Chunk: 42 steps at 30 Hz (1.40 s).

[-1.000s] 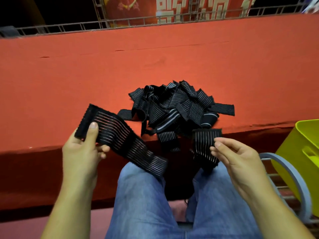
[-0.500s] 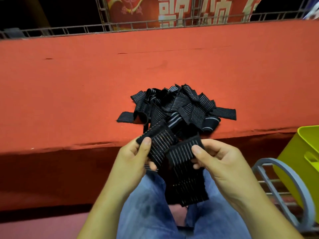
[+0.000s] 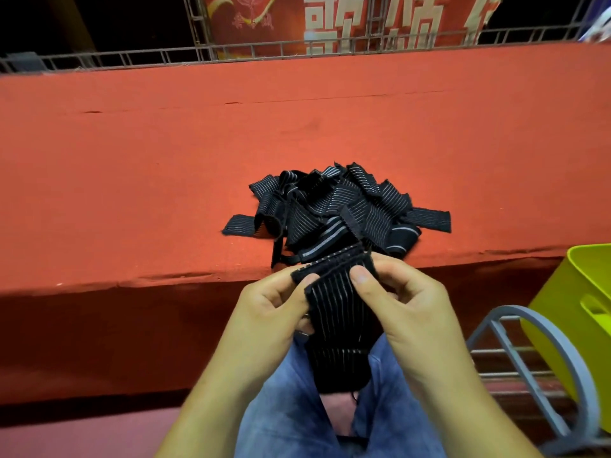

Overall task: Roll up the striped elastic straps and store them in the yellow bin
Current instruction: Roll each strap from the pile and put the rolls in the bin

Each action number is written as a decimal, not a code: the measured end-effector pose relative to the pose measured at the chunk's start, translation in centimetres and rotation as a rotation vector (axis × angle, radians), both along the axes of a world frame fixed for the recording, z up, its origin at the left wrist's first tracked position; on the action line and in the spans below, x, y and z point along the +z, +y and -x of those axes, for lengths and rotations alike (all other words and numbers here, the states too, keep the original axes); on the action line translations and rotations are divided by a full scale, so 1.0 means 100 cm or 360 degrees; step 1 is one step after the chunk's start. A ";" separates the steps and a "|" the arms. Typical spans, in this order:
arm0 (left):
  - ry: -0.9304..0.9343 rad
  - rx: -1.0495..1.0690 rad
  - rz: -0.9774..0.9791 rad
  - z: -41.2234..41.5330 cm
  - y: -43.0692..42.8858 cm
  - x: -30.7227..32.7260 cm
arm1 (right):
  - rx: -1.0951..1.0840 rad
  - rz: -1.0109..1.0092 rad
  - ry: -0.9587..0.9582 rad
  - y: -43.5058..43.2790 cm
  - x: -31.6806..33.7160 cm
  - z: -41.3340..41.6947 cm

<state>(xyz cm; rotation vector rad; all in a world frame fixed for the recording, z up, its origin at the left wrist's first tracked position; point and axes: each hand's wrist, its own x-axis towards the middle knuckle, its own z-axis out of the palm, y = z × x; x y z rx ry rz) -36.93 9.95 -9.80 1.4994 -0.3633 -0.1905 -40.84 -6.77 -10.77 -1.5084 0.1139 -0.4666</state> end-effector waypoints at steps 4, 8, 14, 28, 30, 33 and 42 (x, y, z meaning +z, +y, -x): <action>-0.0014 -0.0107 0.0008 0.000 0.001 0.000 | -0.0032 -0.0112 -0.0007 0.004 0.004 0.001; -0.0062 -0.0155 -0.0048 -0.001 0.002 -0.001 | -0.0060 -0.0163 -0.0012 0.005 0.004 -0.001; -0.0197 -0.0167 -0.0193 0.000 0.004 0.000 | -0.0098 -0.0180 -0.0026 0.006 0.005 -0.001; -0.0223 -0.0112 -0.0137 0.004 -0.004 -0.003 | -0.0184 -0.0335 0.0009 0.012 0.002 0.000; -0.0243 -0.0027 -0.0151 0.005 -0.005 -0.002 | -0.0173 -0.0399 0.0021 0.011 0.002 0.000; -0.0240 0.0026 -0.0184 0.005 -0.005 -0.001 | -0.0036 -0.0544 0.0044 0.009 0.005 0.000; -0.0357 0.0085 -0.0116 0.009 -0.008 0.010 | 0.0047 -0.0295 0.0004 0.009 0.005 0.004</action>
